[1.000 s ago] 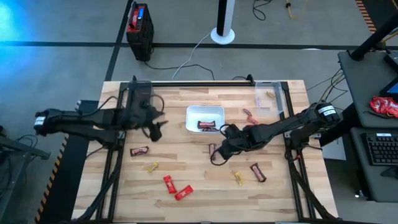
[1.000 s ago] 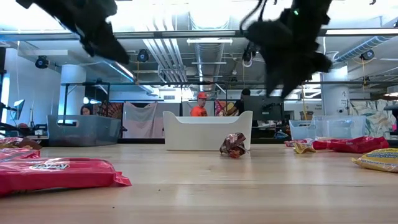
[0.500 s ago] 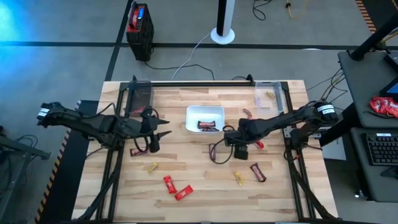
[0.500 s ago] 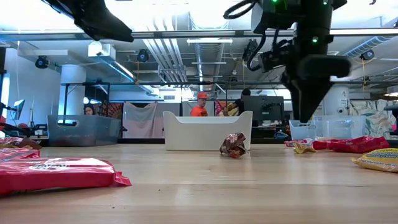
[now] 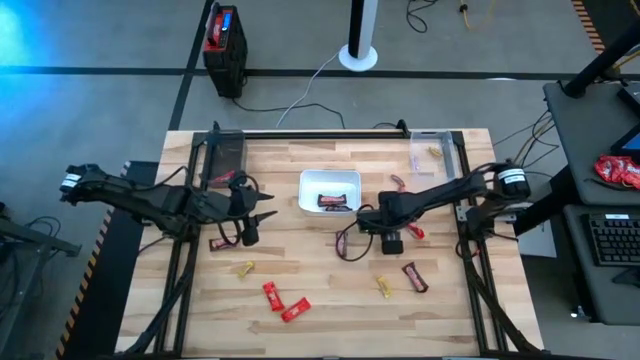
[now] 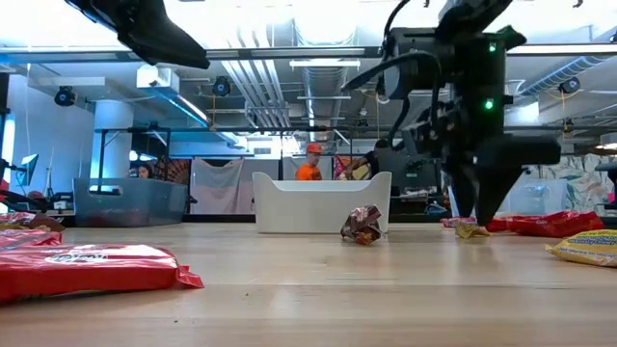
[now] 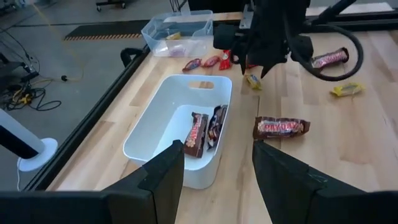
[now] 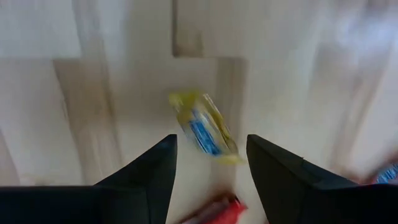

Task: Sort candy by brand, put in halloween buckets
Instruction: Put the yellow candy into the transparent bin

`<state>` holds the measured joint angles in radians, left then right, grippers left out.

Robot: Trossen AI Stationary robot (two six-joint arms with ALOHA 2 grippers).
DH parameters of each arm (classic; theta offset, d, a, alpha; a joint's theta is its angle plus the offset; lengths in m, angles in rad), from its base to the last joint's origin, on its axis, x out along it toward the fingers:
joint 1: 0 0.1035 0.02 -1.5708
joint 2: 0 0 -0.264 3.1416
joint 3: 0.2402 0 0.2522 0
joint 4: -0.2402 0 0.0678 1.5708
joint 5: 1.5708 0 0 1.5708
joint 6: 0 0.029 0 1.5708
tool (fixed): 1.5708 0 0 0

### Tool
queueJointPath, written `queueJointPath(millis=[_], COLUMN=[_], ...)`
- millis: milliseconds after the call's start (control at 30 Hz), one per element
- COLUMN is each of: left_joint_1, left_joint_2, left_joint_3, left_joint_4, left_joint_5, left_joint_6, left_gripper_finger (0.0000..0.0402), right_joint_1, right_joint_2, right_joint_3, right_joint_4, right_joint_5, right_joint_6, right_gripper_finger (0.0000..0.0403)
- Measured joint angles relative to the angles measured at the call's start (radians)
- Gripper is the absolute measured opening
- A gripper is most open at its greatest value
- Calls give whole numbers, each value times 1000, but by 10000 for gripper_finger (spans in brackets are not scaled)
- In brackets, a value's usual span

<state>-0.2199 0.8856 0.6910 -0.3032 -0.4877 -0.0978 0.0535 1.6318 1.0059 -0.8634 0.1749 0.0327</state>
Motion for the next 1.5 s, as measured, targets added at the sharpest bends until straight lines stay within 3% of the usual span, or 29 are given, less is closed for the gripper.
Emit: queueJointPath(millis=[167, 400, 733, 833, 967, 1100, 1500], left_joint_1=[0, 0, 0, 0, 0, 0, 0], left_joint_2=[7, 20, 82, 98, 114, 121, 117], left_joint_3=[0, 0, 0, 0, 0, 0, 0], left_joint_4=[5, 14, 33, 44, 101, 153, 157], left_joint_5=[0, 0, 0, 0, 1, 1, 1], left_joint_6=[5, 7, -9, -18, -7, 13, 3], left_gripper_finger=[174, 174, 174, 174, 174, 174, 174], right_joint_1=[0, 0, 0, -24, -111, -255, -700], right_joint_2=[39, 50, -44, -90, -128, -139, -98], right_joint_3=[-4, -4, 31, 88, 153, 168, 152], right_joint_4=[43, 43, -51, -202, -423, -526, -391], right_joint_5=[0, -49, -77, 16, 223, 325, 378], right_joint_6=[-7, 0, 154, 314, 612, 838, 727], right_gripper_finger=[148, 30, 20, 19, 18, 18, 26])
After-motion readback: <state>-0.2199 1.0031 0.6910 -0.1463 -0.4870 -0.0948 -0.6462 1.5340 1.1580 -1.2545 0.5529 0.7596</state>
